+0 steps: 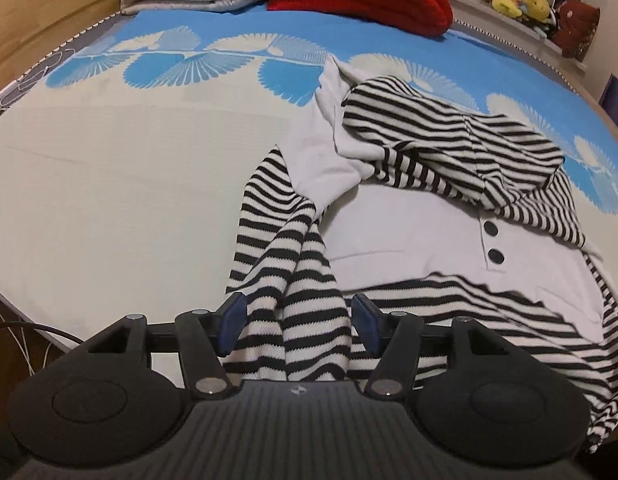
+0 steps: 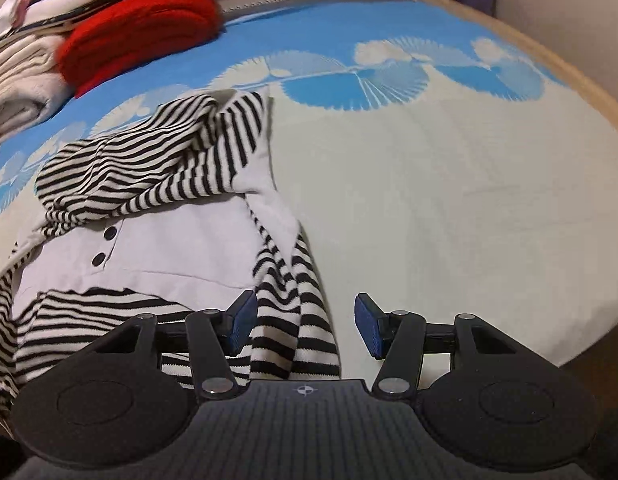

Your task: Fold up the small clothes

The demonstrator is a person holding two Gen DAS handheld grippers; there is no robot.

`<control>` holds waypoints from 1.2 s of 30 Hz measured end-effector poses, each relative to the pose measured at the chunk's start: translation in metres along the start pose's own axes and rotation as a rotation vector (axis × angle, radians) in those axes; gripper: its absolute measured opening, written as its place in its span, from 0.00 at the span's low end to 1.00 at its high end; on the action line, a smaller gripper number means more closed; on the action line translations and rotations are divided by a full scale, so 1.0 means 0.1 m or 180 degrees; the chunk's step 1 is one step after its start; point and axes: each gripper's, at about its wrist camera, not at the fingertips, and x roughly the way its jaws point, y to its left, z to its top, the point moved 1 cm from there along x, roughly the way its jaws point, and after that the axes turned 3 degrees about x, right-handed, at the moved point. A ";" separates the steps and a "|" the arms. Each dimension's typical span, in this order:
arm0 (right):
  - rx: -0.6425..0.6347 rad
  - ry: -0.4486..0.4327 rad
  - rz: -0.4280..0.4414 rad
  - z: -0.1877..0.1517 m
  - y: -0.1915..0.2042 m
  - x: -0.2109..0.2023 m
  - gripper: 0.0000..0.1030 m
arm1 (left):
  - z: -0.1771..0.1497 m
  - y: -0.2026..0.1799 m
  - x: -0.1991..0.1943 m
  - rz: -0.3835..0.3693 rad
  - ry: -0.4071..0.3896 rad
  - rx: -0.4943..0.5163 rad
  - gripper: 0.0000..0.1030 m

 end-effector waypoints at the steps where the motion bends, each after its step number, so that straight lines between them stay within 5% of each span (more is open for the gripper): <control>1: 0.0048 0.0021 0.0008 0.00 -0.02 0.01 0.54 | -0.01 0.00 0.00 0.0014 0.0005 0.0008 0.63; 9: 0.0082 0.0083 0.0037 -0.01 -0.04 0.01 0.55 | -0.04 0.07 0.05 0.0040 0.0082 -0.0042 0.67; 18: 0.0141 0.0191 0.0000 -0.03 -0.06 0.07 0.59 | -0.06 0.32 0.17 -0.0148 0.0371 -0.0574 0.72; 28: -0.0042 0.0632 -0.0143 -0.19 -0.03 0.34 0.61 | -0.15 0.22 0.39 0.0020 0.0698 -0.0479 0.75; 36: -0.0168 0.0784 -0.0168 -0.29 0.04 0.40 0.61 | -0.06 0.22 0.23 -0.0275 0.0301 -0.0598 0.81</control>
